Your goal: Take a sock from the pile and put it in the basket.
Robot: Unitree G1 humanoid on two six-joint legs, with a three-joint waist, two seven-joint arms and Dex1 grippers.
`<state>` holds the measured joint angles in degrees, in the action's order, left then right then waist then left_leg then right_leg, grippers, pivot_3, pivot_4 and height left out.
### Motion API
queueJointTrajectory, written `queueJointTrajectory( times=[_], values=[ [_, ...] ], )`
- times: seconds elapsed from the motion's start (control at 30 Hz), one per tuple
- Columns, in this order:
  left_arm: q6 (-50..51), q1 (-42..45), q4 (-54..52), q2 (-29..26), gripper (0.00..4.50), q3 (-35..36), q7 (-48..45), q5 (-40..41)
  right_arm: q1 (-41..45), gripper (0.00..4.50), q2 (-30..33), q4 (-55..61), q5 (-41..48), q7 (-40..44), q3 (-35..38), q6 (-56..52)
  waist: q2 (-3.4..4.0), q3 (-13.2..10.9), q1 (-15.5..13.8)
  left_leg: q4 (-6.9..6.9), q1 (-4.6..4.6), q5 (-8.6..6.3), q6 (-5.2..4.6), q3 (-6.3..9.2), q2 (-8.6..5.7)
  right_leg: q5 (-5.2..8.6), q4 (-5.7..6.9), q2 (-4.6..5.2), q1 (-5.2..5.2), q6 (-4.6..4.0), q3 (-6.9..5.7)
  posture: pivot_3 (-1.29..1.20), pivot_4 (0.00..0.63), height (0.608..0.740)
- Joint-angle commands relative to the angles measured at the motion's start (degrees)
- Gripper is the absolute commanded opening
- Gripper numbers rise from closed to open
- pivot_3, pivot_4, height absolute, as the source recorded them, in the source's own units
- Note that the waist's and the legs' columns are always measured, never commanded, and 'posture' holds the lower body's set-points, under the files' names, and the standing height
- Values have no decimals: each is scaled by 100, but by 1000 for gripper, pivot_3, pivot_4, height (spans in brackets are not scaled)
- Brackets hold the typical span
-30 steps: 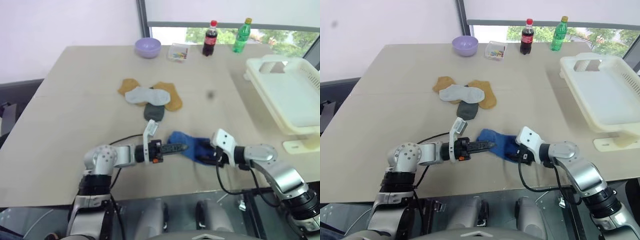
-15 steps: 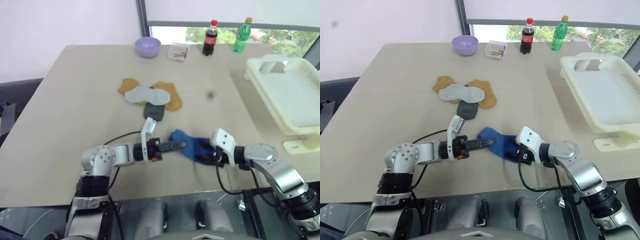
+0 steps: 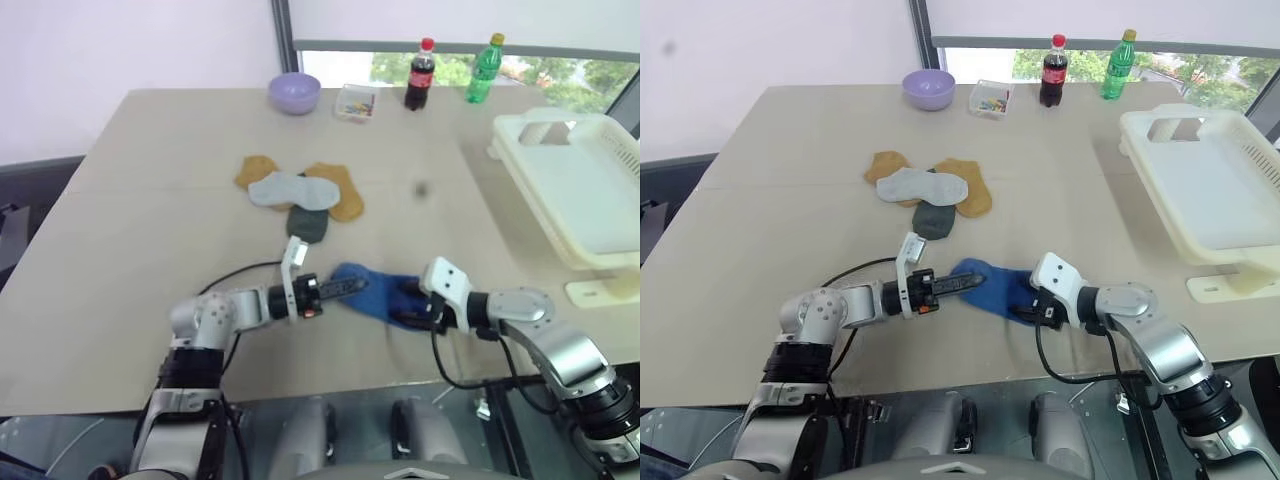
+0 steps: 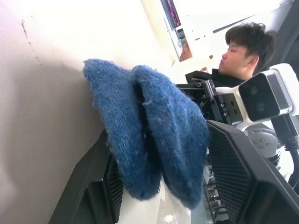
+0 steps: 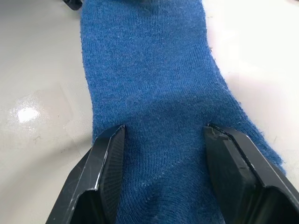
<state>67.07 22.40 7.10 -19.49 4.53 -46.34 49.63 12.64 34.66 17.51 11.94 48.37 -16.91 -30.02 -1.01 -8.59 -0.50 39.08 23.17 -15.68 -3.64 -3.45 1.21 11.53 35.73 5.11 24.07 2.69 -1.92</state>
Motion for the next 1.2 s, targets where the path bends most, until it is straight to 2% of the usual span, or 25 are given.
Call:
queueJointTrajectory(
  times=[0.03, 0.2, 0.3, 0.47, 0.8, 1.2],
  values=[
    [-110, 71, -170, 83, 2719, 238, -104, 219, -78, 2745, -1, -98, -74, -30, -85, -171, 0, 0, 2, 0, 1, 0, 0, 0, 0, 0, 0, 0, 1, 0, 0, 0, 150, 733],
    [224, -8, -496, 65, 2719, 400, -361, 727, -32, 2745, -36, -142, -171, -213, -53, -300, 0, 0, 11, 1, 25, 2, 2, 6, 0, -1, 0, 2, 24, -2, -6, 0, 150, 733],
    [307, -117, -797, -38, 2719, 190, -492, 781, 19, 2745, -37, -167, -187, -221, -48, -296, 0, 1, 18, 3, 61, 20, -12, 6, 0, -5, 2, 0, 59, -8, -6, 0, 150, 733],
    [282, -159, -988, 78, 2719, -147, -492, 727, 10, 2745, 25, 16, -178, -282, -39, -568, 0, 1, 7, 3, 62, 22, -15, 6, -1, -5, 2, -1, 61, -9, -6, 0, 150, 733],
    [-165, 335, -86, 665, 2719, -229, -107, 303, -27, 2745, 188, 988, 203, -247, 338, -970, -2, -8, -43, 3, 75, 23, -19, 4, -8, -6, 1, -6, 63, -9, -30, 0, 150, 733],
    [-289, 429, 18, 877, 2719, -523, -205, 79, -174, 2745, 741, 1825, 908, -201, 1258, -1643, -3, -30, -41, 4, 94, 22, -23, 8, -22, -4, -4, -28, 71, -3, -39, 0, 150, 733]
  ],
)
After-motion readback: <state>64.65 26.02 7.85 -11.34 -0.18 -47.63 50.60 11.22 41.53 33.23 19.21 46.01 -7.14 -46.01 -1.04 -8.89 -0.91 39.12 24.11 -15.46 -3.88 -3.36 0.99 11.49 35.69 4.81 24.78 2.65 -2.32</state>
